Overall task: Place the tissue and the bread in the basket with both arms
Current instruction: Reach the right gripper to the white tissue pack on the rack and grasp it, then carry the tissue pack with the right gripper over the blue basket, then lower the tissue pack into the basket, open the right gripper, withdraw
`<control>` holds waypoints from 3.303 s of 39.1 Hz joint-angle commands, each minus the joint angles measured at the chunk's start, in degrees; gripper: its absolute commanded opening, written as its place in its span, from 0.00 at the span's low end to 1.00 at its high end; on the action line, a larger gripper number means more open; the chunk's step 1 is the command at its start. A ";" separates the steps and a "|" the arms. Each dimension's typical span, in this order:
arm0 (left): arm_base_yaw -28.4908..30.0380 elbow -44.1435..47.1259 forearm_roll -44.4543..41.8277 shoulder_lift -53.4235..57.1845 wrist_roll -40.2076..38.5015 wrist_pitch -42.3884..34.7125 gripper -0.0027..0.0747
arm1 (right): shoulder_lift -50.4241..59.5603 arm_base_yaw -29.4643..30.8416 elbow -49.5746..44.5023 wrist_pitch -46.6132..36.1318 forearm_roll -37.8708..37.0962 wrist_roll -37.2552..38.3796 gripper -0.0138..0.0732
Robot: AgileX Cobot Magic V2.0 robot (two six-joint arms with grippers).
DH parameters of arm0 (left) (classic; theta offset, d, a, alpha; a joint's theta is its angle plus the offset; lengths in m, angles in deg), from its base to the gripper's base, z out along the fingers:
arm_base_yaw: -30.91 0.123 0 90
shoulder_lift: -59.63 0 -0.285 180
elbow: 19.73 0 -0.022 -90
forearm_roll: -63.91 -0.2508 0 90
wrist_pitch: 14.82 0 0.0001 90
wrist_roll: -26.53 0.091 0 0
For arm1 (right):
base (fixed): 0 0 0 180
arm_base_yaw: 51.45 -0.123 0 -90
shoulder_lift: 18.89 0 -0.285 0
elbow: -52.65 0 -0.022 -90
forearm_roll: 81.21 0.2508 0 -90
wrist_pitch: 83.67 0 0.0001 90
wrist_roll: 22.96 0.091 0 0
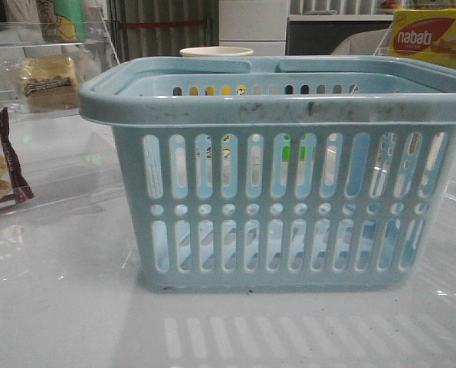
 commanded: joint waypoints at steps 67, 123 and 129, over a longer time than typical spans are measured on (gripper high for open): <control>0.18 -1.82 0.59 -0.64 -0.45 -4.77 0.74 | 7.97 -11.70 13.41 2.16 0.21 0.03 0.39; 0.18 -1.82 0.59 -0.64 -0.45 -4.88 0.74 | -5.92 -34.75 9.00 6.27 4.18 -1.26 0.78; 0.18 -1.82 0.59 -0.64 -0.45 -4.88 0.74 | 1.17 -36.13 4.24 2.12 4.12 -3.42 0.78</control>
